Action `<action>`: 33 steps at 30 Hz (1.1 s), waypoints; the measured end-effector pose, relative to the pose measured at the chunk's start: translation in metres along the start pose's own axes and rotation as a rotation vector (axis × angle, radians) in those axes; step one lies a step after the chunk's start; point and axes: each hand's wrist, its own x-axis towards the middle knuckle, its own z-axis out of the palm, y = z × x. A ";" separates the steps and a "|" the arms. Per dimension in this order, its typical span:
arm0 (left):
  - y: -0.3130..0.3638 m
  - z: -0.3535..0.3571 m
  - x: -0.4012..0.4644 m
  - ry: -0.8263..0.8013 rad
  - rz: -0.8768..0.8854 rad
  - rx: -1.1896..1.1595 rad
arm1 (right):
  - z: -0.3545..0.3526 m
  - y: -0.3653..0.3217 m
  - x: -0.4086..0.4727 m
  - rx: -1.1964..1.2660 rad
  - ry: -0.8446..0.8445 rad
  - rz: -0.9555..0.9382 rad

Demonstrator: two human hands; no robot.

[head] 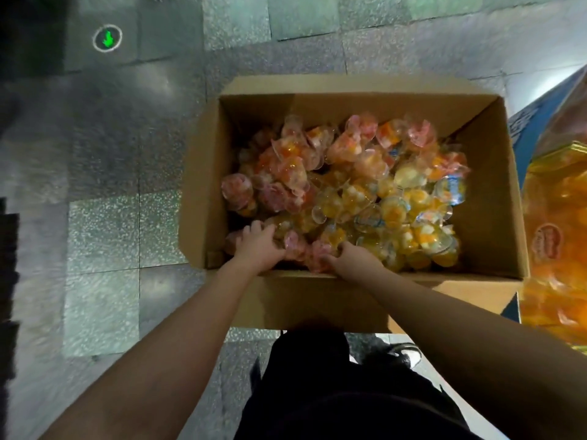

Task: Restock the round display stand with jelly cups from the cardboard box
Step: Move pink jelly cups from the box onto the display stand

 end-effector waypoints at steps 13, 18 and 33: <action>0.028 0.017 0.009 0.143 -0.073 0.152 | -0.015 0.010 -0.010 0.002 -0.045 -0.011; 0.034 0.011 0.012 0.076 -0.085 0.092 | -0.028 0.029 -0.027 0.099 -0.022 -0.020; 0.134 -0.054 -0.079 -0.035 0.168 -0.836 | -0.047 0.159 -0.116 1.046 0.233 -0.082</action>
